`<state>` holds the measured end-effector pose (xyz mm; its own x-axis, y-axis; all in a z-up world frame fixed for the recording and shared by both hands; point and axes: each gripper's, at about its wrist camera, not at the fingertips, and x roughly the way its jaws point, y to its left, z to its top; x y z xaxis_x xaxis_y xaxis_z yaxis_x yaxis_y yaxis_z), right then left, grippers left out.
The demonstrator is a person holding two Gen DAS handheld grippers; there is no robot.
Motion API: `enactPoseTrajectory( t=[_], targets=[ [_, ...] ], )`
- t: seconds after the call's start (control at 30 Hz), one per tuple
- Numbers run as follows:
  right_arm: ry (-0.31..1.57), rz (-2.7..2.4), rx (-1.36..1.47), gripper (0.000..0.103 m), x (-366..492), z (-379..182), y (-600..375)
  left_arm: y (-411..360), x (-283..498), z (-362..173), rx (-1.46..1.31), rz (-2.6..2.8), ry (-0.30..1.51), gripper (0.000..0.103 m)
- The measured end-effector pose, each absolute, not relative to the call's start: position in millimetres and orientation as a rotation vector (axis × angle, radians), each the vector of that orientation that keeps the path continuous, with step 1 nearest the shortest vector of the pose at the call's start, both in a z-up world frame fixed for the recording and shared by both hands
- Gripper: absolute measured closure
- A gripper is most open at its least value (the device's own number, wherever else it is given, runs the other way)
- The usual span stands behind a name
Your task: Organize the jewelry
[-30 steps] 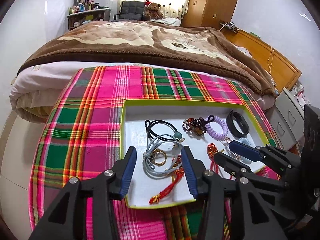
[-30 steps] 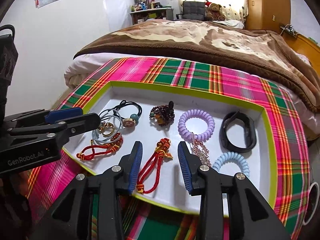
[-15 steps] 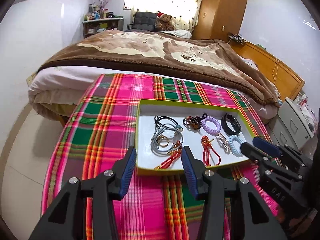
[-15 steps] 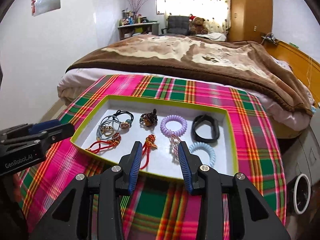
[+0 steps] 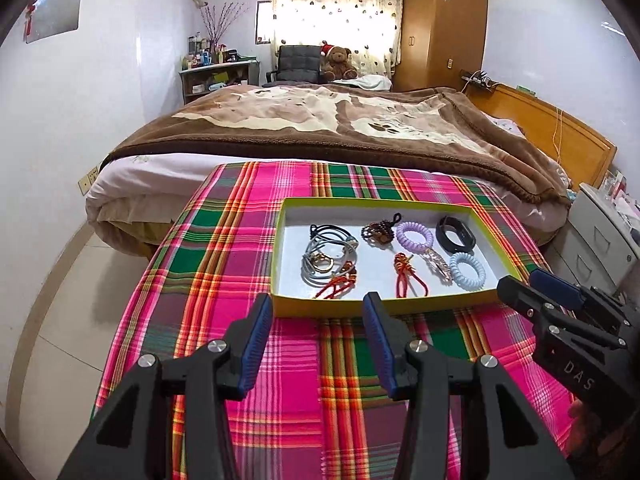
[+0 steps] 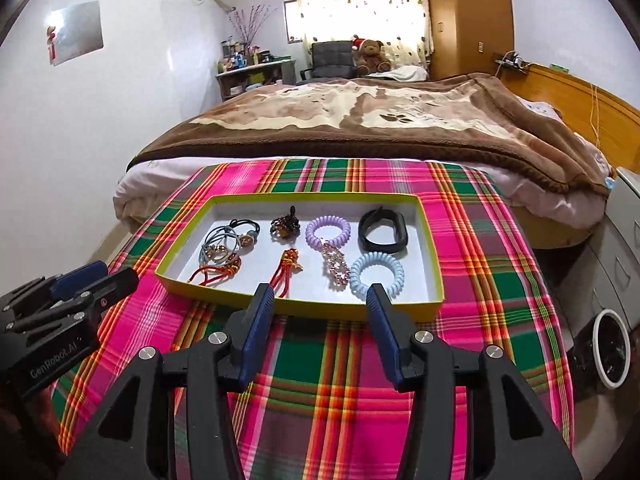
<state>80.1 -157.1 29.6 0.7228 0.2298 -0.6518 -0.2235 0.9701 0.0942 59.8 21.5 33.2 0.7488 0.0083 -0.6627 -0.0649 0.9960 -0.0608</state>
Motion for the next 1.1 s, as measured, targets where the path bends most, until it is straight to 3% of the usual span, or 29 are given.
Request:
enactPoseTrajectory(
  t=[1.1],
  targets=[
    [0.714, 0.233, 0.018, 0.054, 72, 27, -157, 8, 56, 30, -0.065, 0.056, 0.719, 0.055]
  ],
)
